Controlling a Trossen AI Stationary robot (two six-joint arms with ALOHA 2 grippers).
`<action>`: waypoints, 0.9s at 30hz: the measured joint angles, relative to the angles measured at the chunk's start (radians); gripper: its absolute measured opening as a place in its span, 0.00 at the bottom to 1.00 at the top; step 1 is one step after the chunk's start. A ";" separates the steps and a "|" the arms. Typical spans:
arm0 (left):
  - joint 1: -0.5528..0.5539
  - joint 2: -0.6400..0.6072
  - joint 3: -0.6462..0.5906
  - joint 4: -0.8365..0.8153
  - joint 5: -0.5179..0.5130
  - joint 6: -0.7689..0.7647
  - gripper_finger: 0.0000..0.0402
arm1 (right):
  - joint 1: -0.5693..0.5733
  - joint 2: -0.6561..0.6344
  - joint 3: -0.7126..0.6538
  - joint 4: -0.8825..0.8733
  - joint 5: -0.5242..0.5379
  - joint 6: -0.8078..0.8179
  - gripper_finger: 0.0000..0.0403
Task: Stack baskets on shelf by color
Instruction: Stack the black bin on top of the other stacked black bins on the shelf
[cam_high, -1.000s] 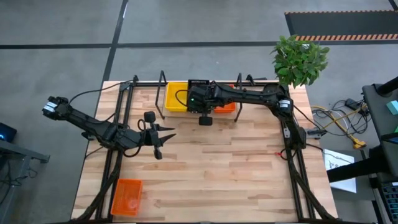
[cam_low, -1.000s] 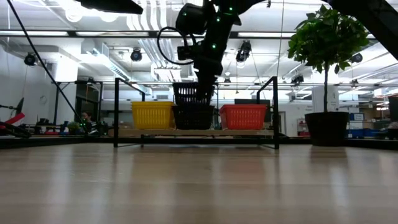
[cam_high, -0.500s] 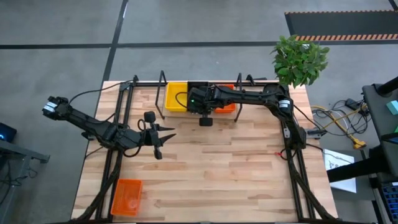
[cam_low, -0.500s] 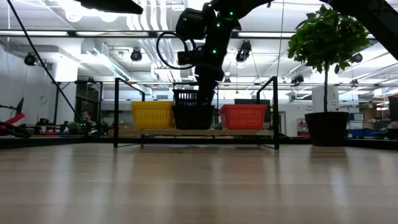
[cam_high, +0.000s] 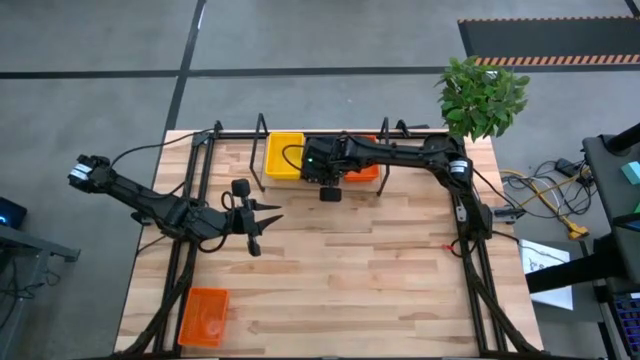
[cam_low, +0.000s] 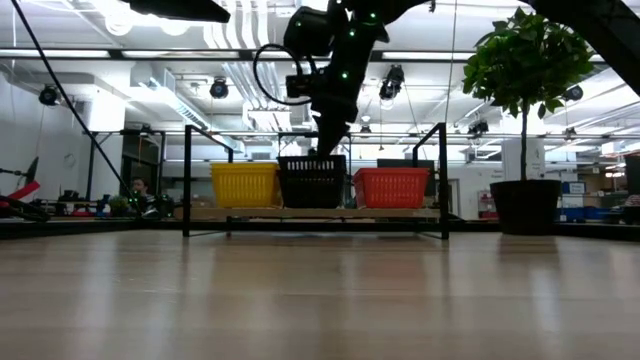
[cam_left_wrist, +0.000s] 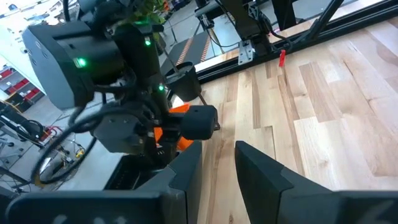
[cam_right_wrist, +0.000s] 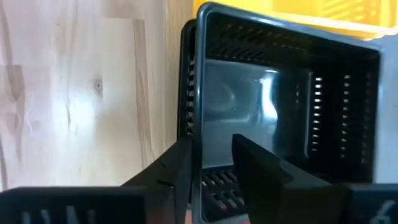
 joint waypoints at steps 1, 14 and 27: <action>0.000 0.000 0.000 0.000 0.000 0.000 0.20 | 0.000 -0.001 0.011 -0.013 0.000 0.006 0.28; 0.000 0.000 0.000 0.000 0.000 0.000 0.20 | 0.019 -0.002 0.083 -0.132 -0.042 0.005 0.23; 0.000 0.000 0.000 0.000 0.000 0.000 0.20 | 0.053 0.013 -0.009 -0.056 -0.271 -0.003 0.02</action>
